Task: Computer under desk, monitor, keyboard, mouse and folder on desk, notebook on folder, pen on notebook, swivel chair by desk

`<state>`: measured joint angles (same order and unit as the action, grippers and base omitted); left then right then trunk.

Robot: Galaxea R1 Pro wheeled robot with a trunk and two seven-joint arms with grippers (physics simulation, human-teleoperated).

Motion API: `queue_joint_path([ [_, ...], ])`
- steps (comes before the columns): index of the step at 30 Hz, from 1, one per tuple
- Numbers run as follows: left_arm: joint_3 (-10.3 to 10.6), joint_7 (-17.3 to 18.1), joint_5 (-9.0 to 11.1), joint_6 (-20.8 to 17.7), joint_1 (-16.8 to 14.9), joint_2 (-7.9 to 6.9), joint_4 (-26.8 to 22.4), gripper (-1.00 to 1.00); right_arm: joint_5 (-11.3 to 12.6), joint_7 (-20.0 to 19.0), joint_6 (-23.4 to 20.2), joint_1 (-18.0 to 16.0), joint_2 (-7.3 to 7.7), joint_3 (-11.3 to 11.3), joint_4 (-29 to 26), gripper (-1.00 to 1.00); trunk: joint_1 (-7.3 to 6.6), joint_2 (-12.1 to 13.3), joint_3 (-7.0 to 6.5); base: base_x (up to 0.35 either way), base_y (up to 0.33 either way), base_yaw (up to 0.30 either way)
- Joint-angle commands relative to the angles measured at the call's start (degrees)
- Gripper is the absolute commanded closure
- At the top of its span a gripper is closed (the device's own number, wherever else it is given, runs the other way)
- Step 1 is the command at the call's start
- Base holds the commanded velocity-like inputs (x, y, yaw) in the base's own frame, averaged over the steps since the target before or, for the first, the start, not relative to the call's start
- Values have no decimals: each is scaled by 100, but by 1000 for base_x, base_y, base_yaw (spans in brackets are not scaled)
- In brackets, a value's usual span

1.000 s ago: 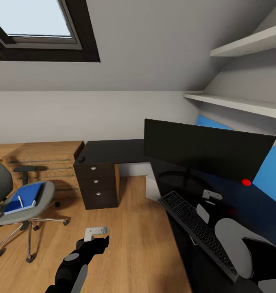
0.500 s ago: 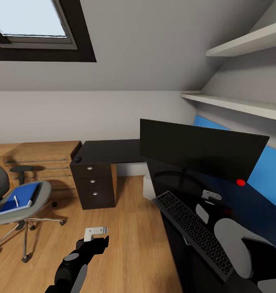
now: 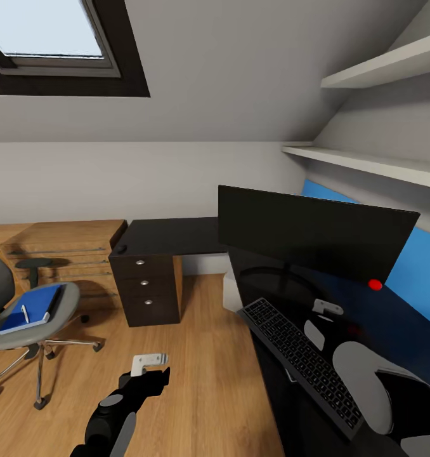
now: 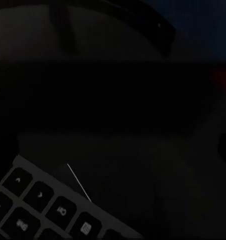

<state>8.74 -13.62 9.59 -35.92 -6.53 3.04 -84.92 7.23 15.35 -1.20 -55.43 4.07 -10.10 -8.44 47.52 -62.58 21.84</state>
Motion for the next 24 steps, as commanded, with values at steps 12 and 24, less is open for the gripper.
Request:
queue_joint_path([
  [12, 13, -53, 61, -20, 0, 2, 7, -100, 28, -786, -349, -2, 30, 29, 2, -100, 0, -5, 7, 0, 0, 0],
  [24, -6, -52, 53, -20, -5, -14, -6, -100, 32, -1119, -1047, -2, 49, 35, -15, -100, 0, -5, 7, 0, 0, 0],
])
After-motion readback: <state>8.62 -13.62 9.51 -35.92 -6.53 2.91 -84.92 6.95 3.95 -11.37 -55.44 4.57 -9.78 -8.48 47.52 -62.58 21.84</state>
